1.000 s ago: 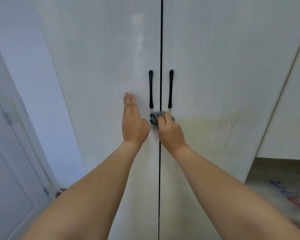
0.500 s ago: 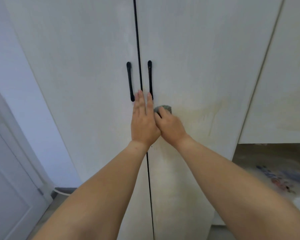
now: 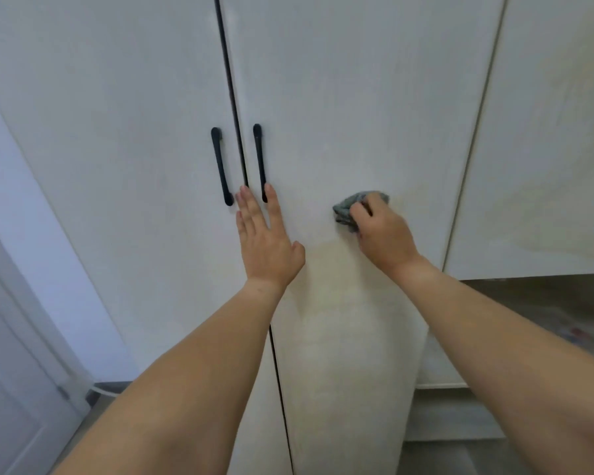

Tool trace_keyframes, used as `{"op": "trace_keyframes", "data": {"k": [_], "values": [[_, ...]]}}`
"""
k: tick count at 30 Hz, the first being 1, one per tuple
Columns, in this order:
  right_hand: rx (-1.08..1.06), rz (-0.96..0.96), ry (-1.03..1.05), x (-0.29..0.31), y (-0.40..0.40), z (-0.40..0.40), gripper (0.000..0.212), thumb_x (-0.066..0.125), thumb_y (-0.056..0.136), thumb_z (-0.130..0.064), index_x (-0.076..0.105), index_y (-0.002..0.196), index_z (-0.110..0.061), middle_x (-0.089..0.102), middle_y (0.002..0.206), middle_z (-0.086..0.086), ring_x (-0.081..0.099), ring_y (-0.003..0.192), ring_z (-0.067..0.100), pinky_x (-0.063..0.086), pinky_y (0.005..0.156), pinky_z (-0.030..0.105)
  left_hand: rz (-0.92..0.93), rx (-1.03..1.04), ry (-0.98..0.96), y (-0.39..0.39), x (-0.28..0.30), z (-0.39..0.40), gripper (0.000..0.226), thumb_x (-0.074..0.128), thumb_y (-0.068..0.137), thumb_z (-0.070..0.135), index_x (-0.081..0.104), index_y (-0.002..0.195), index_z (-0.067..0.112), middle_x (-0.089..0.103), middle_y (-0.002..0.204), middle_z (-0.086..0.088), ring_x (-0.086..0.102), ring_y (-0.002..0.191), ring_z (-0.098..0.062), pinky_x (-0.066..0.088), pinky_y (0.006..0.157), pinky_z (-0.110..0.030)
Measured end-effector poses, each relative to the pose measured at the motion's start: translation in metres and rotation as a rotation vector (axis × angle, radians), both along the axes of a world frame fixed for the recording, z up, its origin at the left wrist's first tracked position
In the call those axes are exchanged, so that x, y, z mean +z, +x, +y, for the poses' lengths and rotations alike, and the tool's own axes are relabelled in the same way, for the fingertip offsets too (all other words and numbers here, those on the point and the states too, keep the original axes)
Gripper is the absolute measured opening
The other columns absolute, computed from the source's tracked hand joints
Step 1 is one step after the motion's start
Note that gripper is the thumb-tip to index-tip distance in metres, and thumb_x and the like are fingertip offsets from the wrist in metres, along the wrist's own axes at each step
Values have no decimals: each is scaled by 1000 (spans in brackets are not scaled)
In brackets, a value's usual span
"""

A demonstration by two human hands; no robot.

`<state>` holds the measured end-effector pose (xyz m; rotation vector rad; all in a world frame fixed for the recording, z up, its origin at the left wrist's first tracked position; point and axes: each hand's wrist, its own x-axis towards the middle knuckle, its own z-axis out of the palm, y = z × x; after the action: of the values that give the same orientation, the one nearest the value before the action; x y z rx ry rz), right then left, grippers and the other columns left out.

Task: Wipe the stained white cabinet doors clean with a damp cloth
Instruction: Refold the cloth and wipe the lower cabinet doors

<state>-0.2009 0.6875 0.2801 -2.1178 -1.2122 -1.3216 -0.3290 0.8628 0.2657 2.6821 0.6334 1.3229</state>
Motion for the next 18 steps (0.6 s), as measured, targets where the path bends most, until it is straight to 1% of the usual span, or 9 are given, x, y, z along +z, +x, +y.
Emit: {"op": "trace_keyframes", "data": {"k": [3, 5, 7, 9, 11, 14, 15, 16, 18], "values": [[-116, 212, 407, 27, 9, -2, 20, 55, 82, -2, 54, 102, -2, 50, 105, 22, 54, 79, 36, 45, 51, 33, -37, 10, -82, 10, 0, -13, 127, 66, 73, 63, -11, 157, 7, -13, 162, -26, -15, 152, -36, 8, 124, -53], [-72, 138, 329, 14, 1, 9, 19, 47, 85, -7, 54, 102, -3, 52, 104, 22, 56, 81, 38, 47, 50, 36, -45, 34, -138, 16, 2, -23, 134, 62, 70, 76, -14, 156, 7, -14, 163, -25, -16, 152, -34, 8, 123, -54], [53, -53, -23, -21, -4, 8, 14, 44, 88, -9, 54, 98, -7, 54, 98, 17, 57, 76, 35, 46, 43, 35, -50, 63, -174, 20, 2, -27, 138, 57, 69, 84, -16, 155, 5, -14, 162, -28, -16, 151, -37, 7, 123, -55], [104, -92, -223, -33, 5, -17, 11, 49, 88, -6, 52, 98, -10, 52, 97, 15, 56, 75, 33, 42, 40, 33, -46, 69, -197, 23, 4, -32, 143, 57, 66, 88, -17, 154, 3, -15, 160, -30, -16, 151, -39, 5, 123, -55], [35, -40, -86, -12, 21, -36, 15, 58, 88, -5, 52, 101, -7, 53, 100, 19, 56, 74, 36, 45, 43, 35, -48, 74, -227, 26, 7, -37, 146, 60, 63, 88, -20, 153, 4, -17, 159, -31, -18, 150, -40, 2, 123, -54], [-169, 201, 438, 28, 40, -50, 27, 56, 81, 3, 51, 107, 0, 50, 107, 25, 54, 80, 39, 48, 58, 40, -73, 76, -296, 32, 10, -45, 150, 64, 61, 86, -25, 151, 5, -20, 158, -31, -20, 150, -40, 1, 124, -52], [-196, 235, 504, 32, 41, -49, 28, 55, 81, 3, 49, 108, -1, 49, 108, 25, 54, 82, 39, 48, 61, 41, -86, 79, -310, 34, 11, -46, 151, 65, 60, 86, -25, 151, 5, -20, 158, -31, -19, 150, -40, 1, 124, -52], [-198, 215, 479, 28, 40, -47, 27, 54, 83, 1, 48, 109, -1, 49, 109, 25, 54, 83, 39, 49, 60, 42, -99, 81, -316, 35, 12, -48, 152, 66, 59, 85, -24, 151, 5, -20, 158, -32, -18, 150, -41, 1, 124, -51], [-122, 115, 256, 4, 29, -46, 21, 48, 88, -9, 47, 108, -1, 50, 107, 27, 55, 79, 40, 49, 50, 39, -111, 86, -304, 36, 11, -46, 153, 67, 59, 85, -23, 152, 4, -18, 158, -33, -16, 150, -42, 2, 124, -50]]}}
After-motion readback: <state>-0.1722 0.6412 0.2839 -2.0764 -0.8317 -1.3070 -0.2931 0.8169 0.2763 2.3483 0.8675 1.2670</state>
